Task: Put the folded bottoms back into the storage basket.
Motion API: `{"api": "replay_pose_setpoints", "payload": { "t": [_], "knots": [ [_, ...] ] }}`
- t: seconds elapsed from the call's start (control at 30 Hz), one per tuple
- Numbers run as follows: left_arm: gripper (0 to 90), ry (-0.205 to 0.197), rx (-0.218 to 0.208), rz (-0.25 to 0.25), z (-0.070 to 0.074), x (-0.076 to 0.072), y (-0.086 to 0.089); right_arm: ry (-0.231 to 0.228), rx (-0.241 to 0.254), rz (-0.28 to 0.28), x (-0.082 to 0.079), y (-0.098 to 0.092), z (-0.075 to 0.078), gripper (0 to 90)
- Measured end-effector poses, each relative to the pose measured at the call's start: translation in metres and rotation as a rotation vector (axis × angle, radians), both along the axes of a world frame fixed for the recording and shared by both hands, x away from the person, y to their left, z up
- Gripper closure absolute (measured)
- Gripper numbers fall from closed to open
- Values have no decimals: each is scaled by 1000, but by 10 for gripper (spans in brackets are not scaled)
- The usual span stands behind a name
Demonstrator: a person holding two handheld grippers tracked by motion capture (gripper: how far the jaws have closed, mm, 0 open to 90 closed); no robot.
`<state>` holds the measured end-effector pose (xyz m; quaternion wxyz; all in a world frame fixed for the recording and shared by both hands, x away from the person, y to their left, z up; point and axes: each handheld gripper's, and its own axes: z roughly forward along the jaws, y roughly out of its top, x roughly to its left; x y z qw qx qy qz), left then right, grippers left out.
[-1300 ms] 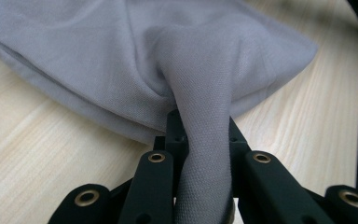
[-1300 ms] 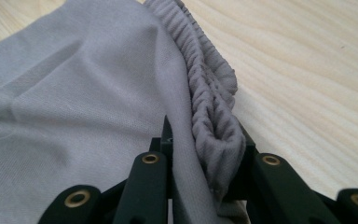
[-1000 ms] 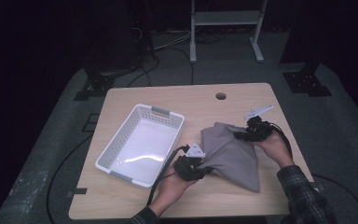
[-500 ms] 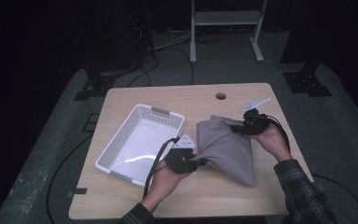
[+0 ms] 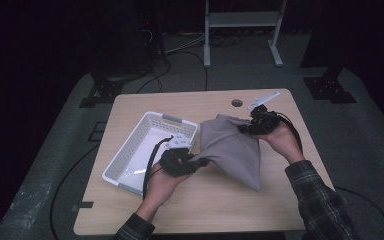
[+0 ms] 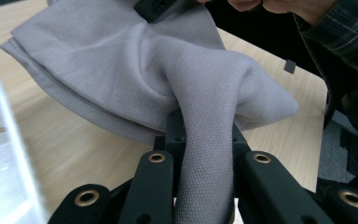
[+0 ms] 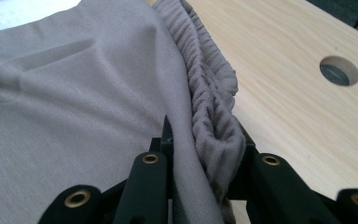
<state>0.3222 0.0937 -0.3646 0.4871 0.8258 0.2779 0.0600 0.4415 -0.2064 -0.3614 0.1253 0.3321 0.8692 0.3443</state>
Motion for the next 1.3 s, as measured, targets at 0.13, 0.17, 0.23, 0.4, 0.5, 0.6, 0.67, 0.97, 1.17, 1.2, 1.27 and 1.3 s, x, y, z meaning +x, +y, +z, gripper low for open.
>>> {"api": "replay_pose_setpoints", "payload": {
  "t": [0.13,0.17,0.23,0.4,0.5,0.6,0.67,0.97,1.17,1.2,1.27,1.3],
  "knots": [
    [788,-8,-14,18,7,1,13,-8,-8,16,2,12,6,740],
    [788,-12,-15,22,8,2,16,-3,-8,19,3,15,8,740],
    [788,-14,-17,30,10,2,22,-3,-14,25,4,21,10,740],
    [788,-20,-24,56,15,3,37,-4,-12,35,10,38,15,741],
    [787,-22,-20,70,18,4,48,-2,-4,41,14,48,17,741],
    [788,-20,-23,88,21,4,60,4,13,47,18,57,20,741],
    [787,-21,-21,97,22,4,68,7,16,52,21,66,21,741],
    [787,-16,-16,141,25,5,105,17,24,79,30,105,21,740],
    [786,-7,-21,175,24,7,132,22,25,98,35,130,24,740],
    [786,-6,-18,180,23,7,137,22,22,100,36,135,24,740],
    [786,-1,-16,191,23,8,147,24,19,105,37,145,24,740],
    [785,-1,-14,195,23,8,150,23,20,107,38,149,24,740]
  ]
}}
